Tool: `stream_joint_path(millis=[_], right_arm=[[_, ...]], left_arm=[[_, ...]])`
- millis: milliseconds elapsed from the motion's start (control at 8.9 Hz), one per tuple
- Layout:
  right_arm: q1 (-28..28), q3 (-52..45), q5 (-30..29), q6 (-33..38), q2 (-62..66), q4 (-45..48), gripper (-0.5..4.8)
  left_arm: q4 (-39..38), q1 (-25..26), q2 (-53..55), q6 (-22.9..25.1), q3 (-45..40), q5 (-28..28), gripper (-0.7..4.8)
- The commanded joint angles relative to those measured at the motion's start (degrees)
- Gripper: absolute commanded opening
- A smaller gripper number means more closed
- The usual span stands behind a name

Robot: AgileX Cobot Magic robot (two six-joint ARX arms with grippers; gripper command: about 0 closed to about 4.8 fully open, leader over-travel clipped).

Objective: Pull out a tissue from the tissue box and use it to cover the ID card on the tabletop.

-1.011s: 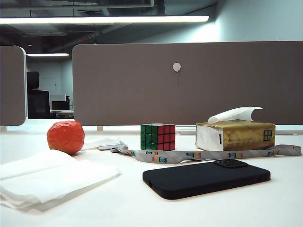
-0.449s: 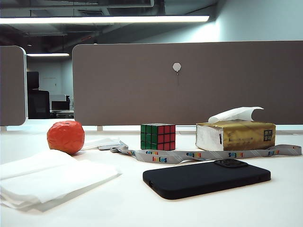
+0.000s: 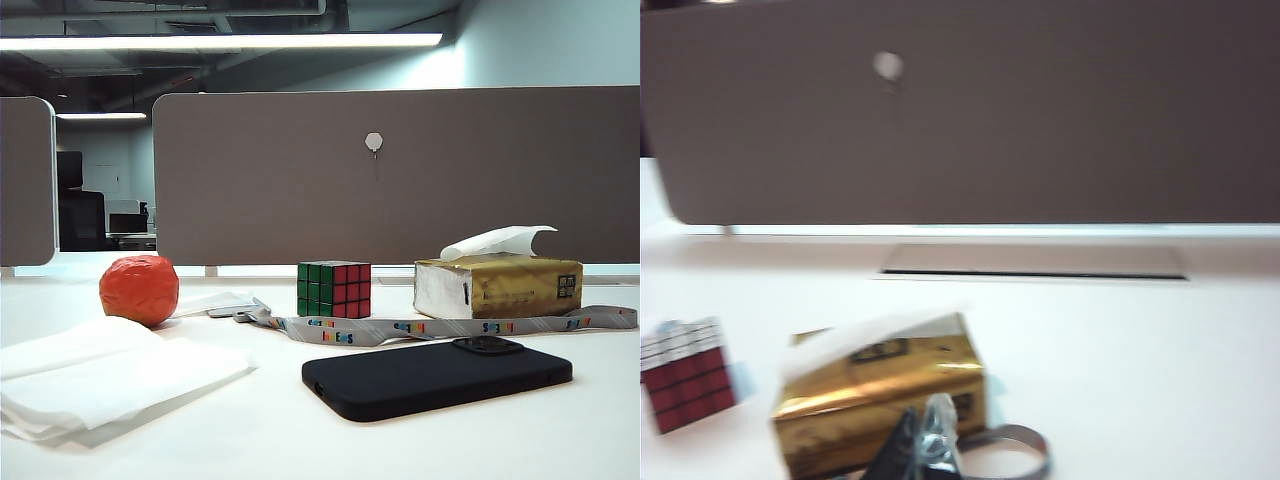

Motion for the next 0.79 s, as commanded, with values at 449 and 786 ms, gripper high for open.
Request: stream_joint_path(millis=[449,786], right_arm=[[0.04,-0.02,2.75,-0.2,-0.04,-1.44,-0.05],[0.04,-0.02,2.75,-0.22,-0.04,-2.51,-0.05]], left_arm=[[-3.26,-0.02,0.04,2.78,0.22,-2.67,-0.06],[-2.25,-0.02,0.04,11.69,0.22,-2.54,-0.06]])
